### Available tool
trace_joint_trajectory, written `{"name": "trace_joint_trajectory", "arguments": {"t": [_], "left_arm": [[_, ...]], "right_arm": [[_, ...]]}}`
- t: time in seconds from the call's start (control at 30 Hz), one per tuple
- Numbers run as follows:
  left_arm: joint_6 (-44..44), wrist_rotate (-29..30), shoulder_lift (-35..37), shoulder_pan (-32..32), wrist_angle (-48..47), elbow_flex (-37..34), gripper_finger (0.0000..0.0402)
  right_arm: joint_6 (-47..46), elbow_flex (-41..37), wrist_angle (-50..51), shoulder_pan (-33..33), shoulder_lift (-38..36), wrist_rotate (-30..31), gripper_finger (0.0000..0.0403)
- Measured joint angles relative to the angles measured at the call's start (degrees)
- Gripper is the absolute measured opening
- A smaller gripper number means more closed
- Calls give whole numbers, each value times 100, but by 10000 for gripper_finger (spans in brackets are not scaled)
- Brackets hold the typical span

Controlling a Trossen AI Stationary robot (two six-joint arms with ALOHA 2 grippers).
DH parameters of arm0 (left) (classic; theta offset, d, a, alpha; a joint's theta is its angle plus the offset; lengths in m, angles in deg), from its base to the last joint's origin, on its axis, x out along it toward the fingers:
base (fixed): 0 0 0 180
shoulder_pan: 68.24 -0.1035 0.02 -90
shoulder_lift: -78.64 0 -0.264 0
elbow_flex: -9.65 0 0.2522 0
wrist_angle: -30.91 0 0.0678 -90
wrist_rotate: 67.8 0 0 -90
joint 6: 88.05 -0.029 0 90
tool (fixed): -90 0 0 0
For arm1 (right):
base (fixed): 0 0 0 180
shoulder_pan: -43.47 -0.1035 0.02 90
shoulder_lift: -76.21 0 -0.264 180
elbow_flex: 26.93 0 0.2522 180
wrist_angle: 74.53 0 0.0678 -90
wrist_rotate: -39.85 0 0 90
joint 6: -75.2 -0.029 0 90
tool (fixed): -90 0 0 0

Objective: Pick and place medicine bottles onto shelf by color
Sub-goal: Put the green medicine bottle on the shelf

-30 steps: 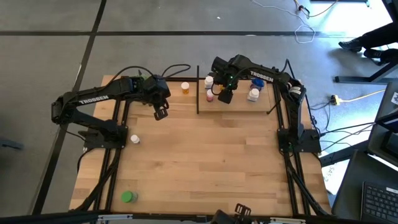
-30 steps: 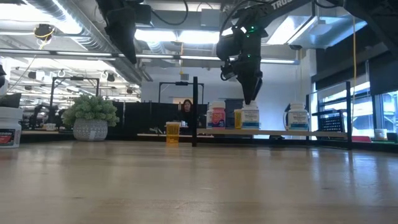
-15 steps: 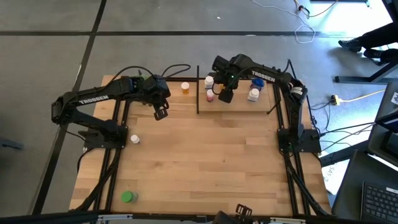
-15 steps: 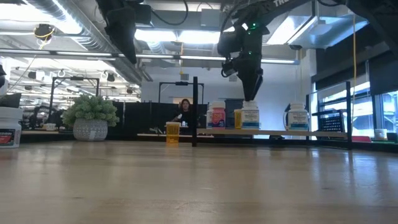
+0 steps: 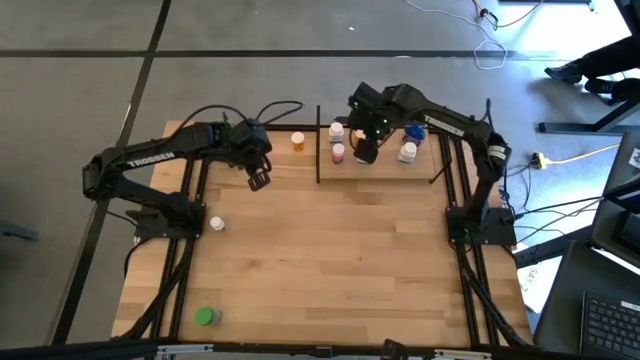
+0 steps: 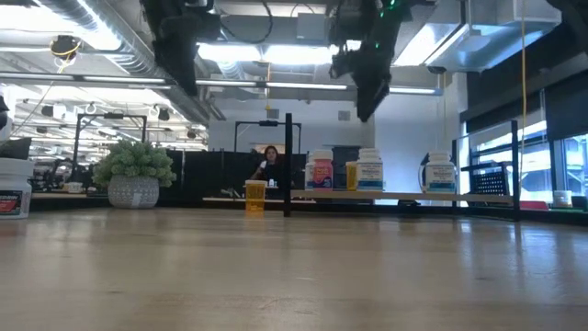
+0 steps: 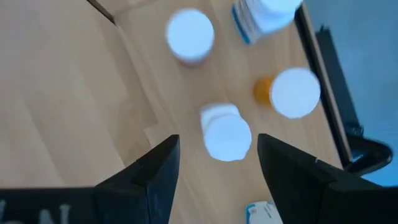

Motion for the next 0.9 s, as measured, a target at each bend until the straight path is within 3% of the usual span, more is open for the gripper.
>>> {"name": "trace_joint_trajectory", "arguments": {"t": [0.17, 0.37, 0.53, 0.9], "left_arm": [[575, -2, -2, -158, -486, 0, 0], [1290, -2, 0, -331, -1052, 0, 0], [1701, -3, -2, -422, -1375, 0, 0], [1833, -7, -1, -437, -1847, 0, 0]], "right_arm": [[32, 0, -243, -232, -313, -41, 217], [343, 2, -421, -434, -476, -703, 217], [328, 2, -421, -545, -476, -748, 217], [324, 2, -462, -584, -476, -748, 217]]}}
